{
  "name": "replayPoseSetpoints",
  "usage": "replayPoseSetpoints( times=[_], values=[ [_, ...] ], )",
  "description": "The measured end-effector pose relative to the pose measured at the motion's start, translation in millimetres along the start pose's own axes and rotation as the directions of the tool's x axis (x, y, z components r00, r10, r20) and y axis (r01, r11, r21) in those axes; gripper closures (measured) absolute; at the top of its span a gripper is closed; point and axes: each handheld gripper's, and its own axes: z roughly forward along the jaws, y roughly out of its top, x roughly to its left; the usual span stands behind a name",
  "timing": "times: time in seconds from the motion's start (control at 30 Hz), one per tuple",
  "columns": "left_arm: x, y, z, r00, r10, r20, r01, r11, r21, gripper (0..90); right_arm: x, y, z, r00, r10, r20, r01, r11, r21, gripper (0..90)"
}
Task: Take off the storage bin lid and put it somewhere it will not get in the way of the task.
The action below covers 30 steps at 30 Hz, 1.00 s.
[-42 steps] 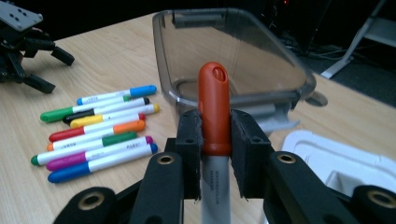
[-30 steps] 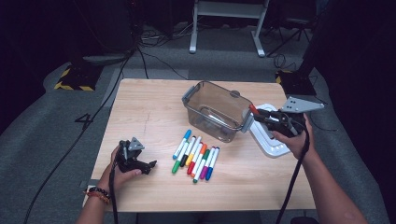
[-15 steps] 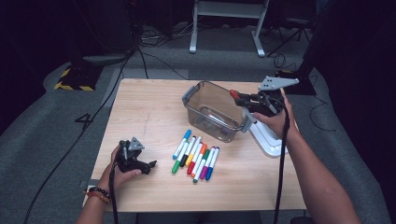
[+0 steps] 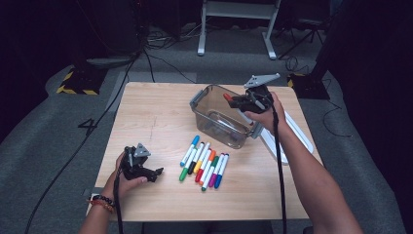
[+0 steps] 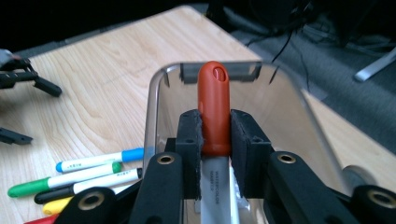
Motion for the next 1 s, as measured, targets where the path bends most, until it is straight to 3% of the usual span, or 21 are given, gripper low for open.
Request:
replayPoseSetpoints(
  times=[0.27, 0.4, 0.53, 0.73, 0.8, 0.9, 1.0],
  values=[
    [0.0, 0.0, 0.1, 1.0000, -0.001, 0.001, 0.001, 1.0000, 0.000, 1.1, -1.2, -4.4, 37.2, 0.9998, 0.015, -0.016, -0.012, 0.989, 0.150, 74.9],
    [0.0, 0.0, 0.1, 1.0000, 0.000, 0.001, 0.000, 1.0000, 0.000, 1.2, -4.1, -9.8, 54.2, 0.9979, 0.050, -0.042, -0.039, 0.973, 0.229, 74.9],
    [0.2, 0.1, 0.0, 1.0000, 0.003, 0.000, -0.003, 1.0000, 0.001, 1.2, -2.9, -14.1, 67.1, 0.9976, 0.058, -0.039, -0.044, 0.956, 0.289, 74.8],
    [0.2, -0.1, 0.0, 1.0000, 0.004, 0.001, -0.004, 1.0000, -0.001, 1.2, 7.9, -16.4, 80.4, 0.9968, 0.044, -0.067, -0.017, 0.934, 0.357, 74.7],
    [0.1, -0.1, -0.1, 1.0000, 0.004, 0.000, -0.004, 1.0000, -0.001, 1.1, 7.2, -16.0, 80.0, 0.9967, 0.050, -0.064, -0.025, 0.936, 0.351, 74.7],
    [0.0, -0.1, -0.2, 1.0000, 0.005, -0.001, -0.005, 1.0000, 0.000, 1.2, 6.3, -16.8, 80.8, 0.9958, 0.061, -0.068, -0.033, 0.931, 0.363, 73.9],
    [0.0, -0.1, -0.2, 1.0000, 0.005, -0.001, -0.005, 1.0000, 0.000, 1.2, 7.3, -16.4, 81.3, 0.9969, 0.053, -0.058, -0.028, 0.930, 0.366, 68.7]
  ],
)
